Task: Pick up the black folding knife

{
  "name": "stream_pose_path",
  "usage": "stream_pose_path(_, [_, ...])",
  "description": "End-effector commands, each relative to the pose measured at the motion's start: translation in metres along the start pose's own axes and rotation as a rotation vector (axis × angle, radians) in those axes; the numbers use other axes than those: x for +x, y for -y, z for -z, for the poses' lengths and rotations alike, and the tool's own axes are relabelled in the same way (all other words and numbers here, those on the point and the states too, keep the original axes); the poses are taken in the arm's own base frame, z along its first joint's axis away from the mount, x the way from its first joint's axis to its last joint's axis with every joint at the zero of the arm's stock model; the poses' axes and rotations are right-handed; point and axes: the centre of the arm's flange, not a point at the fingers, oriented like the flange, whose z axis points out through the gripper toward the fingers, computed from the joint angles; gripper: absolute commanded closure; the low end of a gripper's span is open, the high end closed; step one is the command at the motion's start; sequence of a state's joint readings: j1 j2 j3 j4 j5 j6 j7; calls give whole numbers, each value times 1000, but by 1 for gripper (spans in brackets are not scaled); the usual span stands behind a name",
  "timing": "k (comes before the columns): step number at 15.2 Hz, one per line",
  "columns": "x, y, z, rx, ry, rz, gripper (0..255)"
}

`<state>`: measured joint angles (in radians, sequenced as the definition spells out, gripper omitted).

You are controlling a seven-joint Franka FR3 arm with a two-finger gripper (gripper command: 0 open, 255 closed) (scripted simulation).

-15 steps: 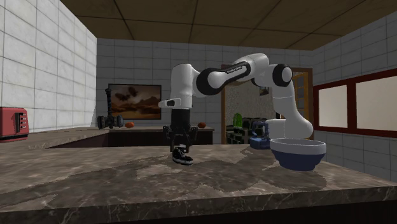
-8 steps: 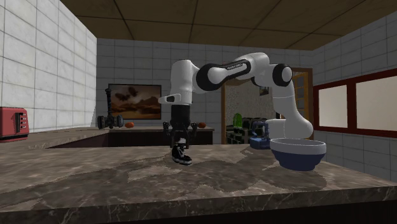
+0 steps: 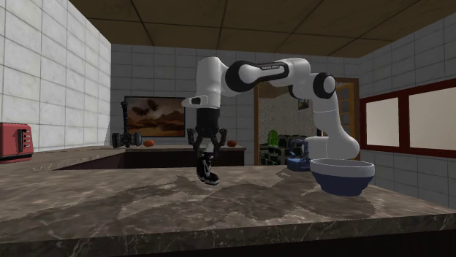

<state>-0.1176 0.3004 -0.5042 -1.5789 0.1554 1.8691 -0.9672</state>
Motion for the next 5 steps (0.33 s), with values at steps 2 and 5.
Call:
stream_pose_path(2, [1, 0, 16, 0, 0, 0, 255])
stream_pose_path(5, [1, 0, 22, 0, 0, 0, 255])
